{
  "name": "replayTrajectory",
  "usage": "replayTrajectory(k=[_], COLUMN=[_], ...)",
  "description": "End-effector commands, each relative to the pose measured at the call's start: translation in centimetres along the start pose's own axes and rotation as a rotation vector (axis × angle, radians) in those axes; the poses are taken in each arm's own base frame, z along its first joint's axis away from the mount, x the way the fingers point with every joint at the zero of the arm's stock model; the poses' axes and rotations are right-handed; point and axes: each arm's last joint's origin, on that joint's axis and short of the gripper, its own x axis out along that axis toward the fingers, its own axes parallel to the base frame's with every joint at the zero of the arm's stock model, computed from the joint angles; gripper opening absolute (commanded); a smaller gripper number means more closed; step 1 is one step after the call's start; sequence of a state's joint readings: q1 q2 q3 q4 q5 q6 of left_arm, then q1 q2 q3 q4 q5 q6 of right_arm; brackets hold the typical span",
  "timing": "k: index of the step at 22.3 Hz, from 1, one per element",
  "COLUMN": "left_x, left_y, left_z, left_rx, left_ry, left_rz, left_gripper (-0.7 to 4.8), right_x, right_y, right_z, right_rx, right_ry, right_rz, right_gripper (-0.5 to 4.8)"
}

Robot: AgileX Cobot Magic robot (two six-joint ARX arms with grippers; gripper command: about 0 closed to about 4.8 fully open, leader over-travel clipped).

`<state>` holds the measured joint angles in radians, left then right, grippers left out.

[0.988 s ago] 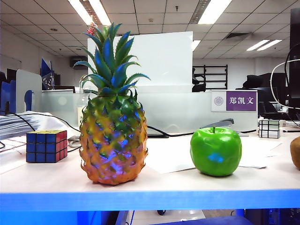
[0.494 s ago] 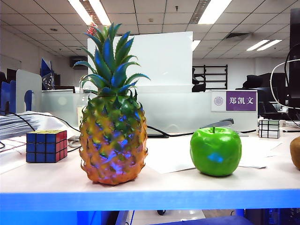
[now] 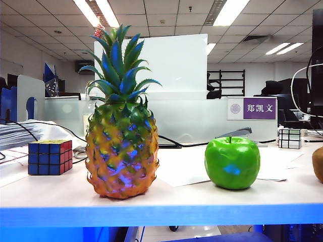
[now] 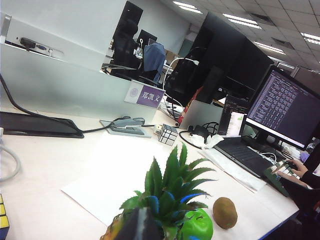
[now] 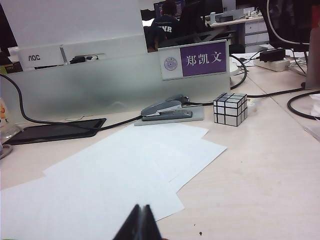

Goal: Arrange all the fruits from large to small from left to right in a row.

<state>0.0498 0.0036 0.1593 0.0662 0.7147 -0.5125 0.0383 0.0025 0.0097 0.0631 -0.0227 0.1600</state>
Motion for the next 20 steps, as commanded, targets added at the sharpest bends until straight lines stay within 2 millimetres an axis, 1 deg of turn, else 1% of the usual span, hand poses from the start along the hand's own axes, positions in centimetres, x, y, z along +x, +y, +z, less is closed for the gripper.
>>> replayTrajectory(k=[1, 2, 4, 5, 7, 8, 10, 15, 20], left_x=[0.0, 0.0, 0.0, 0.0, 0.0, -0.1, -0.4, -0.7, -0.7], left_y=[-0.1, 0.0, 0.3, 0.7, 1.8, 2.7, 3.5, 4.2, 4.6], left_z=[0.2, 0.1, -0.3, -0.5, -1.3, -2.0, -2.8, -3.9, -4.6], left_rx=[0.1, 0.231, 0.342, 0.36, 0.338, 0.295, 0.243, 0.196, 0.199], left_ry=[-0.008, -0.01, 0.012, 0.003, -0.029, -0.044, -0.045, 0.04, 0.043], left_rz=[-0.007, 0.005, 0.039, 0.114, 0.315, 0.454, 0.597, 0.727, 0.732], left_gripper=[-0.05, -0.05, -0.05, -0.05, -0.05, -0.05, -0.05, -0.05, -0.05], right_x=[0.0, 0.0, 0.0, 0.0, 0.0, 0.0, 0.0, 0.0, 0.0], right_y=[0.0, 0.0, 0.0, 0.0, 0.0, 0.0, 0.0, 0.0, 0.0], right_z=[0.1, 0.1, 0.1, 0.1, 0.1, 0.1, 0.1, 0.1, 0.1], right_rx=[-0.003, -0.003, -0.003, -0.003, -0.003, -0.003, -0.003, -0.003, -0.003], right_ry=[-0.014, -0.014, -0.014, -0.014, -0.014, -0.014, -0.014, -0.014, -0.014], right_rz=[0.005, 0.005, 0.004, 0.005, 0.005, 0.005, 0.005, 0.005, 0.005], right_gripper=[-0.06, -0.06, -0.06, -0.06, -0.06, -0.06, -0.06, -0.06, -0.06])
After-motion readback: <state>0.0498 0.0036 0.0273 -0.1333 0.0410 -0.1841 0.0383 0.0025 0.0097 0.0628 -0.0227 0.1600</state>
